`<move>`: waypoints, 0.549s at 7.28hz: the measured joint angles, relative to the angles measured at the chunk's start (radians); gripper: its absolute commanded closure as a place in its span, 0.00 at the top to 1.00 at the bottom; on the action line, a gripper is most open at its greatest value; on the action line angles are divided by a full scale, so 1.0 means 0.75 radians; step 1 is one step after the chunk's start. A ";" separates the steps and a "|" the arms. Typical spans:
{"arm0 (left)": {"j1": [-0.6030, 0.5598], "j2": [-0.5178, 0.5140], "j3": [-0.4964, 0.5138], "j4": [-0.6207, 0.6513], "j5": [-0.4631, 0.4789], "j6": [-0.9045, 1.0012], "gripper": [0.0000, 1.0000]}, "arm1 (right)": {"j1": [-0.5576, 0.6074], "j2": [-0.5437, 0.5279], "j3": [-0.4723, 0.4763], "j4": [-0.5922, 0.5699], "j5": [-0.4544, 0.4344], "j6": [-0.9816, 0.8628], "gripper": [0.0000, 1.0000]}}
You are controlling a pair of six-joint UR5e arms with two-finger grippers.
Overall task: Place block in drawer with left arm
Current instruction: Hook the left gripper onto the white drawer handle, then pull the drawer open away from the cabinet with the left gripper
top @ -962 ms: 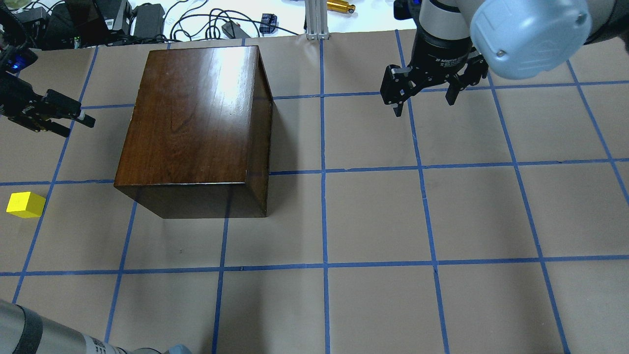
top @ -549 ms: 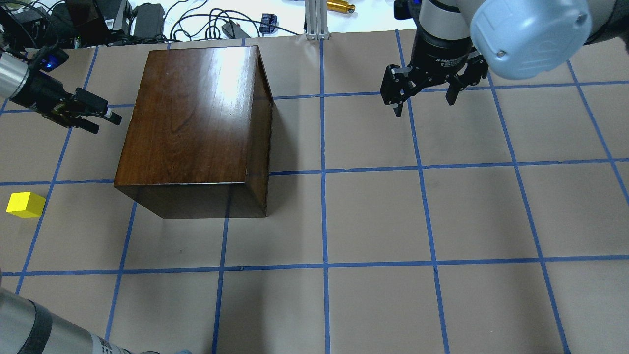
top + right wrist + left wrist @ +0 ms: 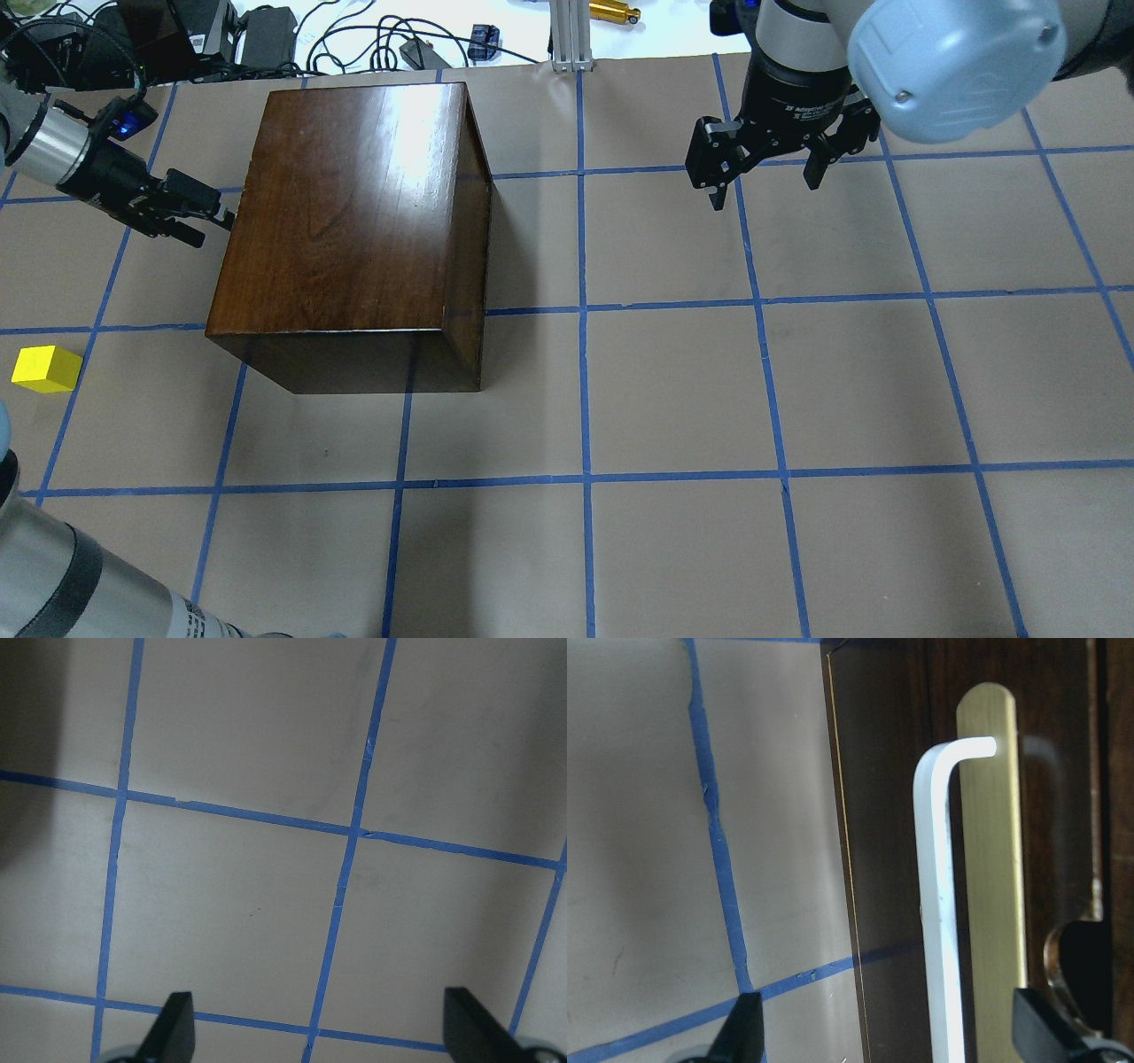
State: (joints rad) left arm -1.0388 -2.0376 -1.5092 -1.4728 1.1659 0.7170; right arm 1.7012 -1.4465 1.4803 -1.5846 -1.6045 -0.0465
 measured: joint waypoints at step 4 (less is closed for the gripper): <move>0.005 -0.035 0.004 0.039 0.009 0.004 1.00 | 0.000 0.000 0.000 0.000 0.000 0.000 1.00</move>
State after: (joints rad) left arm -1.0351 -2.0640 -1.5060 -1.4437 1.1723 0.7199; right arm 1.7012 -1.4466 1.4803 -1.5846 -1.6043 -0.0469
